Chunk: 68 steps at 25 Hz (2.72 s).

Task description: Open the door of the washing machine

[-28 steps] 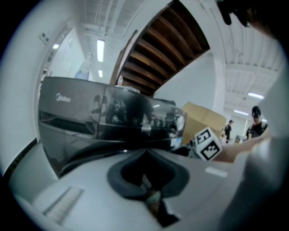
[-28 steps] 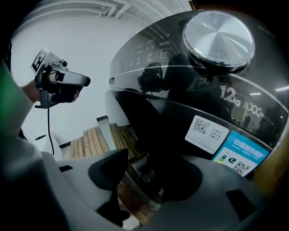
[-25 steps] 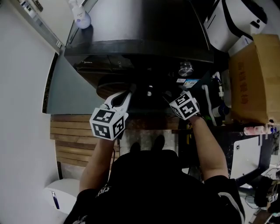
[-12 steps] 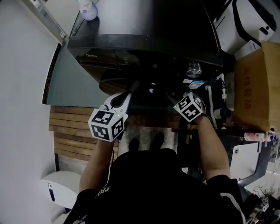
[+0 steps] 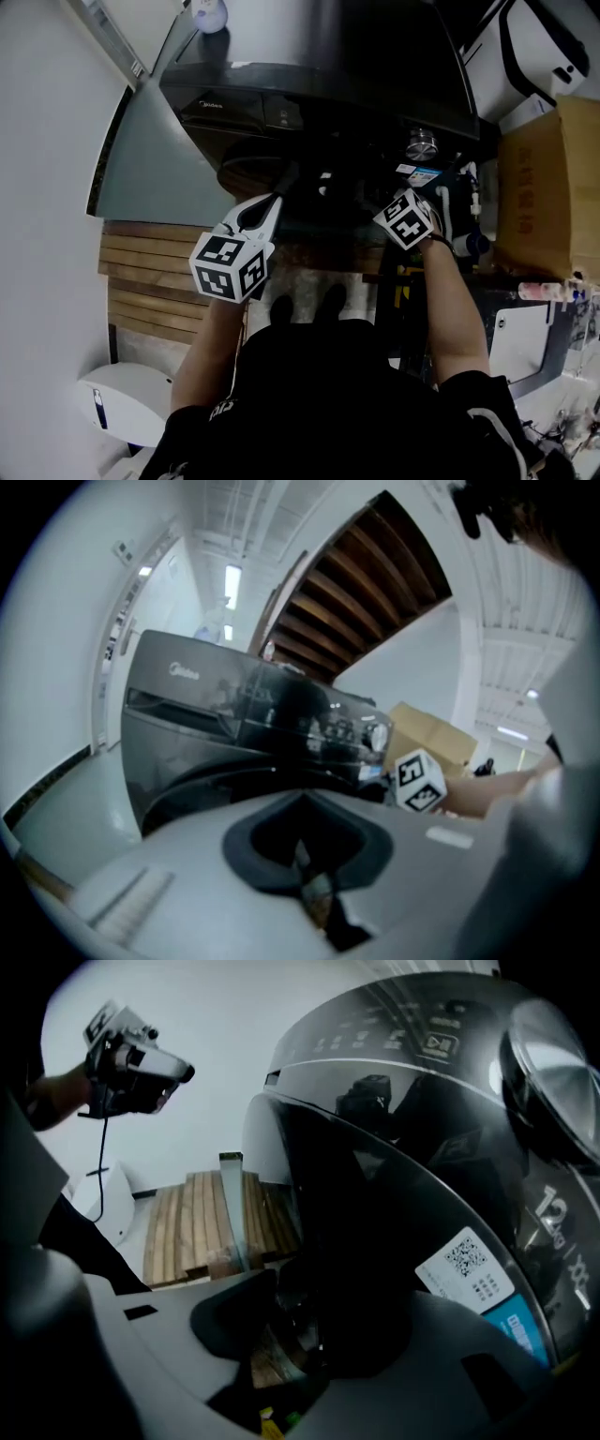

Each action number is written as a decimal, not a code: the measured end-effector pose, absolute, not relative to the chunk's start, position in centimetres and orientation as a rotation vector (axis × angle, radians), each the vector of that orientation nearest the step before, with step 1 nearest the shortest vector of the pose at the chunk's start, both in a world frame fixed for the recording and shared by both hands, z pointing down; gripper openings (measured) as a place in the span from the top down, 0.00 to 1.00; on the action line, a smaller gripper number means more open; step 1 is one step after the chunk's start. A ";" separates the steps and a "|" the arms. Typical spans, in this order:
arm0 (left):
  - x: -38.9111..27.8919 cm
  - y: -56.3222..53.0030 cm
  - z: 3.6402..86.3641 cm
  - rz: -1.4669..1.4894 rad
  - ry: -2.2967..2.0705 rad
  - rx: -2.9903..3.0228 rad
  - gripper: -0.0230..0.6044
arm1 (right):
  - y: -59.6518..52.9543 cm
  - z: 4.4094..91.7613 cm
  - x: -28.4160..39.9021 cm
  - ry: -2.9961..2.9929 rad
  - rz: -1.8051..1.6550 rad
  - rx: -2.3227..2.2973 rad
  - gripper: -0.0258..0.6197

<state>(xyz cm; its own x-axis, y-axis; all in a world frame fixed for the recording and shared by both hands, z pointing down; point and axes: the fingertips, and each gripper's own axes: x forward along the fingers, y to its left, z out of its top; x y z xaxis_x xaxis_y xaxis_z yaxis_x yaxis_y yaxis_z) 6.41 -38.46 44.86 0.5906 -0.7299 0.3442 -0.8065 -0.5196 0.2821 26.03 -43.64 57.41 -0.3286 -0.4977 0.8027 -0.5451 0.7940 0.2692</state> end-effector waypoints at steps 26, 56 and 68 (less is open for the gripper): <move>3.1 -38.9 45.7 0.237 -1.293 2.337 0.95 | -43.9 56.9 25.9 -2.030 0.145 0.838 0.73; 3.4 -33.4 46.6 0.263 -0.981 2.496 0.95 | -28.4 57.0 20.0 -2.100 0.351 1.167 0.77; 5.0 -30.0 47.4 0.238 -1.061 2.428 0.75 | -24.5 56.9 17.5 -2.126 0.338 1.099 0.82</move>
<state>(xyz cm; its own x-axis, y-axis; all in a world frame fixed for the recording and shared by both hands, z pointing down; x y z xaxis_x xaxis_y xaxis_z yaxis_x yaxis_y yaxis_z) 5.01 -29.96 47.40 0.6848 -0.6453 0.3386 -0.7281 -0.5862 0.3553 17.52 -24.47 56.92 -0.3872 -0.6065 0.6944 -0.7920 0.6044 0.0863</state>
